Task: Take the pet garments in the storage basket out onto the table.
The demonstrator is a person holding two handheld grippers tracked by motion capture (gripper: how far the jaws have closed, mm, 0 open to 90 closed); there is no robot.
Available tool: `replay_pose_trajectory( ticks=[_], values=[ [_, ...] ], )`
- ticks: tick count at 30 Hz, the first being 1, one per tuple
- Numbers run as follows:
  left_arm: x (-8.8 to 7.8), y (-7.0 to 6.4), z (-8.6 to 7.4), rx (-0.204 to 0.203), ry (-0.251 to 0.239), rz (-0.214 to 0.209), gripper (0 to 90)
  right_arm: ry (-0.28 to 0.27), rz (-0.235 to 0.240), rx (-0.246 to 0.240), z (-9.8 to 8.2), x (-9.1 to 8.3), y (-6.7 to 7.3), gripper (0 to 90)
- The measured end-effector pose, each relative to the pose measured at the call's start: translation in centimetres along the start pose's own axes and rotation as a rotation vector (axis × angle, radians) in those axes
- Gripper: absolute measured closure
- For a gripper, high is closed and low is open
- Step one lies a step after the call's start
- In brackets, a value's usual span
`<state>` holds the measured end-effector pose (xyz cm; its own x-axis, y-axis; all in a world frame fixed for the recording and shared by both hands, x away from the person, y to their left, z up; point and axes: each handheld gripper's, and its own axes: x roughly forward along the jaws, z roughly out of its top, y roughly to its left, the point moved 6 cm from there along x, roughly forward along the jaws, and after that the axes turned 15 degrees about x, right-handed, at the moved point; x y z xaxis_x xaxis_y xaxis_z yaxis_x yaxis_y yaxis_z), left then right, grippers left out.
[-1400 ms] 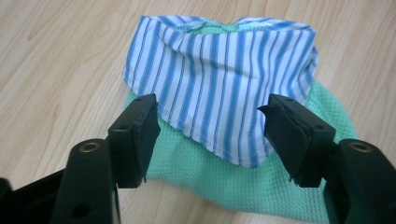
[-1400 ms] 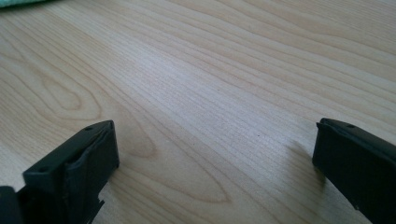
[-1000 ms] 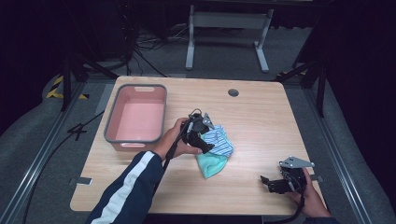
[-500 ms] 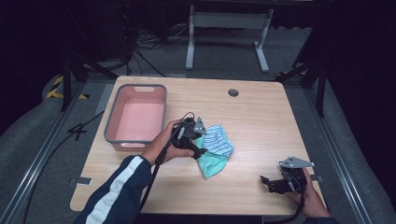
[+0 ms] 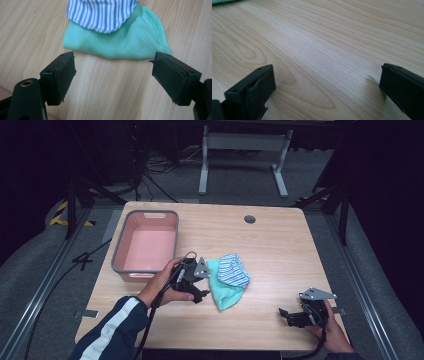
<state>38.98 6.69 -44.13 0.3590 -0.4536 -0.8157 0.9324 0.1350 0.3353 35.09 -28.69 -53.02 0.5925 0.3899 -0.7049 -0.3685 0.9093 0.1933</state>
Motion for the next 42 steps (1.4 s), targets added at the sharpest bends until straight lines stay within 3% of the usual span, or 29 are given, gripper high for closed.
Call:
replay_pose_trajectory(
  ticks=[9, 13, 16, 19, 31, 42],
  values=[
    [-1.4, -2.0, -3.7, -0.001, 0.034, -0.003, 20.7, 0.0, 0.0, 0.0, 0.0, 0.0, 0.0, 0.6],
    [-1.8, -2.7, -4.6, 0.013, 0.045, -0.002, 20.5, 0.0, 0.0, 0.0, 0.0, 0.0, 0.0, 0.6],
    [-2.3, -3.4, -6.0, 0.032, 0.084, 0.008, 20.5, 0.0, 0.0, 0.0, 0.0, 0.0, 0.0, 0.6],
    [-2.7, -3.7, -7.2, 0.021, 0.097, 0.01, 20.8, 0.0, 0.0, 0.0, 0.0, 0.0, 0.0, 0.6],
    [-4.1, -4.4, -12.6, -0.067, 0.106, 0.036, 19.0, 0.0, 0.0, 0.0, 0.0, 0.0, 0.0, 0.6],
    [-4.8, -4.6, -16.5, -0.18, 0.039, 0.038, 18.7, 0.0, 0.0, 0.0, 0.0, 0.0, 0.0, 0.6]
  ],
)
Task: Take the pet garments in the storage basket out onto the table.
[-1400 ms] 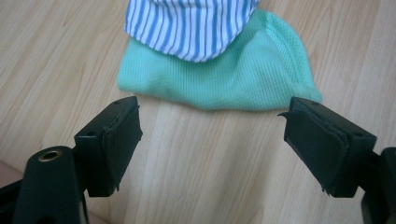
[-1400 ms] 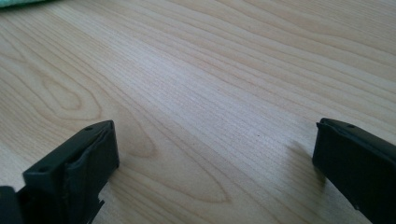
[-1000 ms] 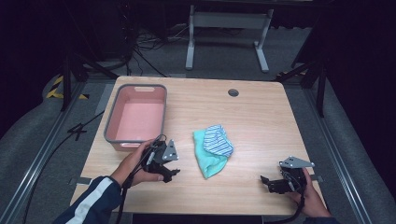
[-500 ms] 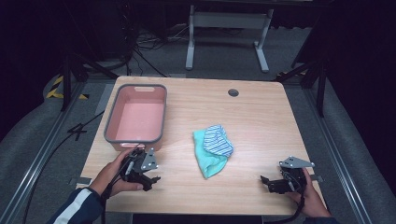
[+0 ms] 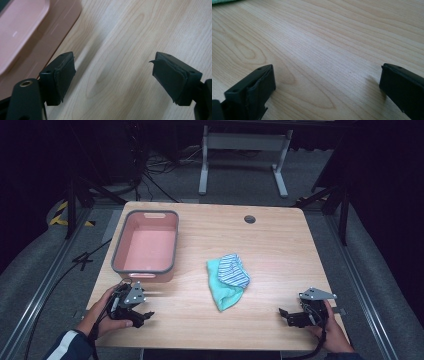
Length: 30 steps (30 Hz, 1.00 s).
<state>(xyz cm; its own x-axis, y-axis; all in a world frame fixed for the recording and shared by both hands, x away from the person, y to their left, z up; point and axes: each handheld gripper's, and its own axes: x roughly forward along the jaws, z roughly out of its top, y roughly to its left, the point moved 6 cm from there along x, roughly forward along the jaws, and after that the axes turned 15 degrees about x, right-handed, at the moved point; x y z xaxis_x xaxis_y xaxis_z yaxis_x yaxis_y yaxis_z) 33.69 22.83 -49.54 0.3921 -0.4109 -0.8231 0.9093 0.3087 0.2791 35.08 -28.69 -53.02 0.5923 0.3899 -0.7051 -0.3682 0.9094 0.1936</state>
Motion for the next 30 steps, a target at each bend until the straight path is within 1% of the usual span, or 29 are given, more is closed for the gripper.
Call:
replay_pose_trajectory(
  ticks=[6, 7, 9, 10, 12, 14, 17, 18, 19, 20, 21, 23, 24, 25, 30],
  values=[
    [-0.2, 0.2, -1.8, -0.065, -0.059, -0.035, 18.8, 0.0, 0.0, 0.0, 0.0, 0.0, 0.0, 0.6],
    [-0.2, 0.3, -2.3, -0.088, -0.068, -0.041, 18.9, 0.0, 0.0, 0.0, 0.0, 0.0, 0.0, 0.6],
    [-0.3, 0.5, -3.1, -0.112, -0.072, -0.038, 19.0, 0.0, 0.0, 0.0, 0.0, 0.0, 0.0, 0.6],
    [-0.3, 0.5, -3.1, -0.112, -0.072, -0.038, 19.2, 0.0, 0.0, 0.0, 0.0, 0.0, 0.0, 0.6],
    [-0.4, 0.4, -4.0, -0.148, -0.094, -0.053, 19.2, 0.001, -0.001, -0.003, 0.0, 0.0, 0.0, 0.5],
    [-0.4, 0.4, -4.5, -0.157, -0.097, -0.048, 19.1, 0.001, 0.0, -0.002, 0.0, 0.0, 0.0, 0.5],
    [-0.4, 0.2, -5.2, -0.156, -0.08, -0.047, 19.1, 0.0, 0.0, -0.002, 0.0, 0.0, 0.0, 0.5],
    [-0.3, 0.1, -5.5, -0.155, -0.081, -0.043, 19.0, 0.0, -0.001, -0.003, 0.0, 0.0, 0.0, 0.5],
    [-0.3, 0.1, -5.7, -0.174, -0.096, -0.042, 18.7, 0.0, -0.001, -0.002, 0.0, 0.0, 0.0, 0.5],
    [-0.3, 0.1, -5.9, -0.186, -0.109, -0.031, 18.7, 0.0, 0.001, -0.001, 0.0, 0.0, 0.0, 0.5],
    [-0.3, 0.1, -6.0, -0.191, -0.112, -0.027, 18.8, 0.0, 0.001, -0.002, 0.0, 0.0, 0.0, 0.5],
    [-0.3, 0.4, -6.3, -0.213, -0.116, -0.004, 16.5, 0.0, 0.001, -0.003, 0.0, 0.0, 0.0, 0.5],
    [0.0, 0.4, -6.3, -0.249, -0.146, 0.021, 15.1, 0.0, 0.001, -0.001, 0.0, 0.0, 0.0, 0.5],
    [0.0, 0.4, -6.4, -0.246, -0.154, 0.032, 15.0, 0.0, 0.001, -0.001, 0.0, 0.0, 0.0, 0.5],
    [0.1, 0.4, -6.3, -0.253, -0.155, 0.037, 14.3, 0.0, 0.002, -0.002, 0.0, 0.0, 0.0, 0.5]
  ],
)
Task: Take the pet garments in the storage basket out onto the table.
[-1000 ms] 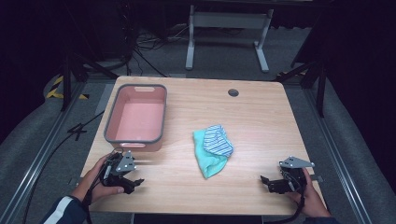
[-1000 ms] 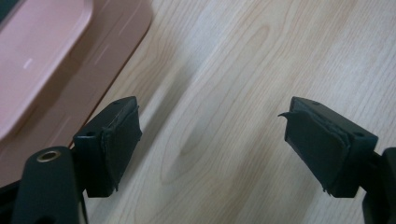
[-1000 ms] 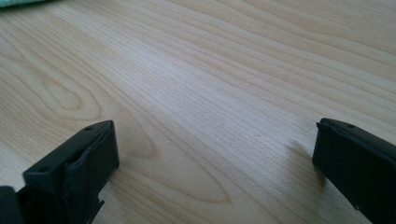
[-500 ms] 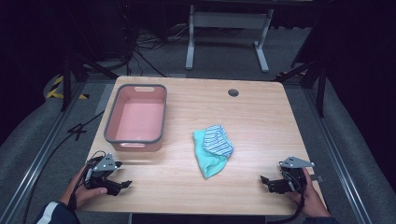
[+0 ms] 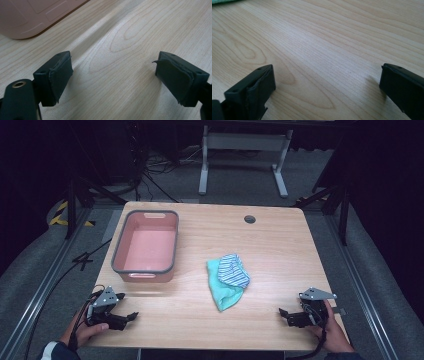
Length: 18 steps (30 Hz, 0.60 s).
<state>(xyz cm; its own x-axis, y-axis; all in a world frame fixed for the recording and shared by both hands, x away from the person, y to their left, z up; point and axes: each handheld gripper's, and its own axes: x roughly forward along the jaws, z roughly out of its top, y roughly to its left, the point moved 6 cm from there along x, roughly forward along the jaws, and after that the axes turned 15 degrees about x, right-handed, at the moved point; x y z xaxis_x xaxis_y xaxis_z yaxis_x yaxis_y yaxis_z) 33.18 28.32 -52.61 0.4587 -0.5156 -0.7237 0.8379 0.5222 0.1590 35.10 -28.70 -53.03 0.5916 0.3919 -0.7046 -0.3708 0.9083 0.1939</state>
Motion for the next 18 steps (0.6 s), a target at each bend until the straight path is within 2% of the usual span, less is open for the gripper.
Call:
replay_pose_trajectory(
  ticks=[18],
  values=[
    [0.02, 0.02, 0.02, 0.002, 0.001, 0.0, 13.8, 0.001, -0.005, -0.001, 0.0, 0.02, 0.0, 0.4]
  ],
)
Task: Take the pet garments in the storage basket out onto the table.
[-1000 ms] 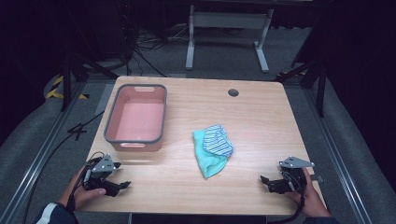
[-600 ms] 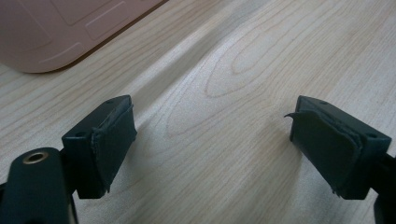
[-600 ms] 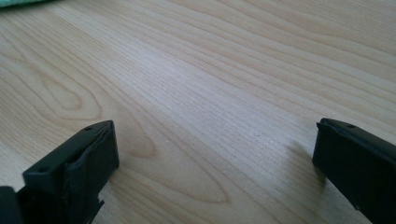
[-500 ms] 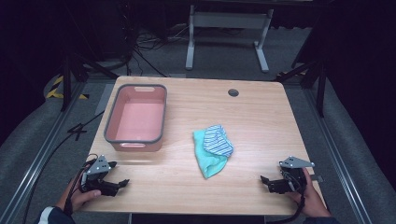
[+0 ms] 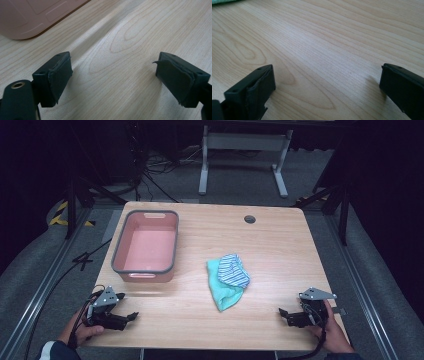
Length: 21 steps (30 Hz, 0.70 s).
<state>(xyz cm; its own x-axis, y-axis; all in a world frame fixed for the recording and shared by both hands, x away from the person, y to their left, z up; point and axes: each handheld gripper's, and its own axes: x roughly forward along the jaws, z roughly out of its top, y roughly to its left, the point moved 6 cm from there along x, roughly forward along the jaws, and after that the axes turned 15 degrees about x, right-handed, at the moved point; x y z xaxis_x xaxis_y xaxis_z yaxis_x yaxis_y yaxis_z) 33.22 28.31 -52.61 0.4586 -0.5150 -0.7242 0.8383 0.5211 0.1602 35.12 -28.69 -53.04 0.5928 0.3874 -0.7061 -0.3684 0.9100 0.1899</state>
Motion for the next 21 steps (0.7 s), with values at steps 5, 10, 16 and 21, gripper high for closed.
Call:
replay_pose_trajectory(
  ticks=[5, 10, 16, 21],
  values=[
    [0.0, 0.0, 0.0, 0.0, -0.001, 0.0, 13.8, 0.0, 0.0, 0.0, 0.0, 0.0, 0.0, 0.4],
    [0.01, 0.0, 0.0, 0.0, 0.0, 0.0, 13.8, 0.0, 0.0, -0.001, 0.0, 0.0, 0.0, 0.4],
    [-0.01, 0.08, -0.01, 0.008, 0.004, 0.0, 13.5, 0.0, 0.002, -0.003, 0.0, -0.01, -0.01, 0.5],
    [0.02, 0.1, 0.0, 0.009, 0.004, 0.0, 13.0, 0.0, 0.003, -0.003, -0.01, -0.01, -0.01, 0.5]
  ],
)
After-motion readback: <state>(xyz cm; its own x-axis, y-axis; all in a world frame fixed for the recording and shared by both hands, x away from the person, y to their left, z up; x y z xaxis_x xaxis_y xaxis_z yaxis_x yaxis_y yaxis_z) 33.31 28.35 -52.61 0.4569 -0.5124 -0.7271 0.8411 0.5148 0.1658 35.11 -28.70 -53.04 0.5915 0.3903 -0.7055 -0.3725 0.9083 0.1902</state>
